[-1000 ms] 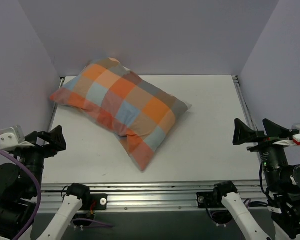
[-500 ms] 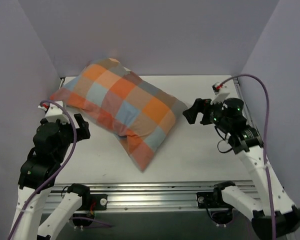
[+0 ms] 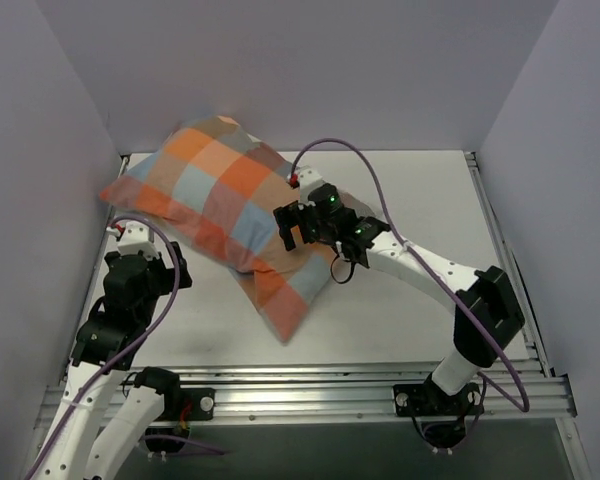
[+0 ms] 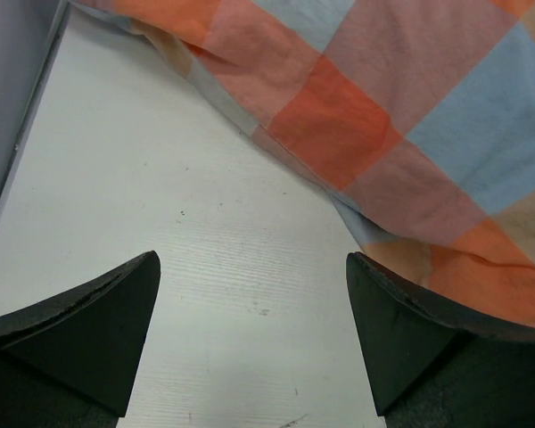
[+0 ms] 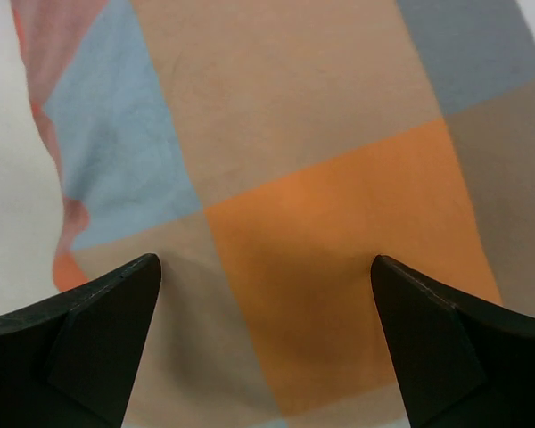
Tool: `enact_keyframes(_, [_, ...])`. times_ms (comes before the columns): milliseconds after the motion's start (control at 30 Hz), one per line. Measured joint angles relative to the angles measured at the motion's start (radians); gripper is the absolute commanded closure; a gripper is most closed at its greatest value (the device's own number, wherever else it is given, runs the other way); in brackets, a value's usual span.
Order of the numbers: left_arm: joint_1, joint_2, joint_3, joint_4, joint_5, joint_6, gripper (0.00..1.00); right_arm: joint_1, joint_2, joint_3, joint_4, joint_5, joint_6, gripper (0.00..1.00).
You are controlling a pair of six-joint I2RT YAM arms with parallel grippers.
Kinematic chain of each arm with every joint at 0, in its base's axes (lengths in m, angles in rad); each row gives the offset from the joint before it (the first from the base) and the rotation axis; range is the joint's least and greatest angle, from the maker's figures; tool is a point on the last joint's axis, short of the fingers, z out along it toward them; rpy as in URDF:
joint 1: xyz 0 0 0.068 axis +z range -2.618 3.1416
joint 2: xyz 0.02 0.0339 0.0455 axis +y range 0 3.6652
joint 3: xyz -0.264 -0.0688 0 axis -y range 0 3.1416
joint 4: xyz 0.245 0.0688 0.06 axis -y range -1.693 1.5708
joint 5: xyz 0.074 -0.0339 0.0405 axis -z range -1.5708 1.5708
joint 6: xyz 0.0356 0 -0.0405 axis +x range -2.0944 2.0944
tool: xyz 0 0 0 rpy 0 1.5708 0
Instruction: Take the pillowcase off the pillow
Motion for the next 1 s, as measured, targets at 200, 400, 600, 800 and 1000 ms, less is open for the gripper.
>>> enact_keyframes(200, [0.000,-0.021,0.000,0.018,-0.058,-0.007,0.06,0.071,0.135,0.008,0.042,0.139,-0.068,0.55])
enact_keyframes(400, [0.000,-0.020,0.000,0.022,-0.075,-0.013,0.06,0.069,0.055,-0.103,0.095,0.194,-0.023,1.00])
enact_keyframes(600, [0.001,-0.020,0.000,0.028,-0.079,-0.017,0.06,0.070,-0.176,-0.257,-0.025,0.212,0.055,1.00])
enact_keyframes(800, [0.008,-0.017,0.000,0.032,-0.078,-0.018,0.06,0.048,-0.367,-0.300,-0.242,0.202,0.129,0.98])
enact_keyframes(1000, [0.010,-0.012,0.000,0.037,-0.071,-0.020,0.06,-0.055,-0.486,-0.334,-0.358,0.110,0.212,0.59])
